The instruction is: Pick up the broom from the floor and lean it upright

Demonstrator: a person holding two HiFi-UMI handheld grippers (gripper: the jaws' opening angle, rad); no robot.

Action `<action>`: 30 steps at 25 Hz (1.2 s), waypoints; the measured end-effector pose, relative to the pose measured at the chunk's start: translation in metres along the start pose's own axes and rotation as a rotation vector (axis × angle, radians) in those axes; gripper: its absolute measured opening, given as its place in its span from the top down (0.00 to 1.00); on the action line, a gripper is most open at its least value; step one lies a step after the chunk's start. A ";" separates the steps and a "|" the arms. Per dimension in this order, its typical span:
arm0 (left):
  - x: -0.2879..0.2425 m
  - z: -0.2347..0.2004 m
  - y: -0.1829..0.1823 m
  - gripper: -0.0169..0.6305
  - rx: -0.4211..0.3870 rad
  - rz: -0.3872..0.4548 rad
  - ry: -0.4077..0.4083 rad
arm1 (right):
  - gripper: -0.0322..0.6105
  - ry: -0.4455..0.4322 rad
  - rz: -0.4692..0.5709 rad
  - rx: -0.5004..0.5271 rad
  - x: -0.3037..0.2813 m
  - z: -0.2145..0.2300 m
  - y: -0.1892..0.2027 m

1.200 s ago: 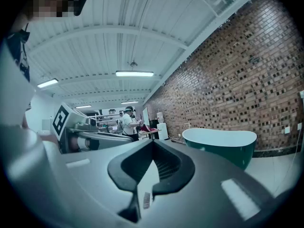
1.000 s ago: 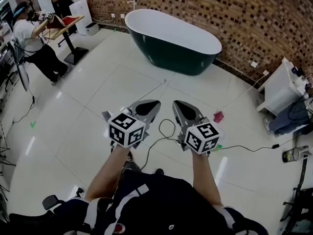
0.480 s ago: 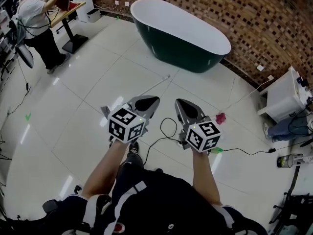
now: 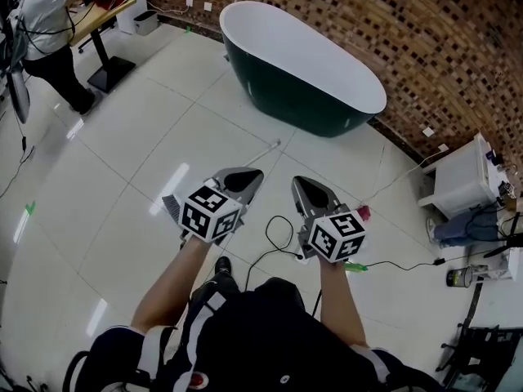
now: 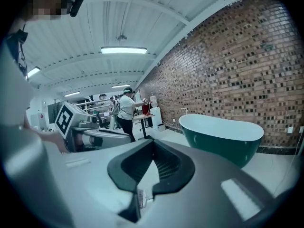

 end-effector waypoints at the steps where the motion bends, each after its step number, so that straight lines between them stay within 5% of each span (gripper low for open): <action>1: 0.001 -0.011 0.000 0.97 0.004 -0.004 0.006 | 0.95 0.003 -0.006 -0.001 -0.010 -0.003 -0.001; 7: -0.015 -0.056 0.008 0.97 0.032 -0.029 0.037 | 0.95 0.036 -0.051 -0.024 -0.045 0.004 0.006; 18: -0.100 -0.099 0.015 0.97 0.042 -0.124 0.040 | 0.95 0.028 -0.055 -0.075 -0.111 0.091 0.010; 30: -0.261 -0.164 0.011 0.97 0.011 -0.274 0.010 | 0.95 0.023 -0.125 -0.163 -0.174 0.246 0.033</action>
Point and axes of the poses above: the fingertips, and each gripper's own axes: x backward along the fingers, z to its right, y out of its underside, the point moved 8 cm from there along x, backward along the fingers, and after that the axes turned 3 degrees about -z, right-handed, at the moved point
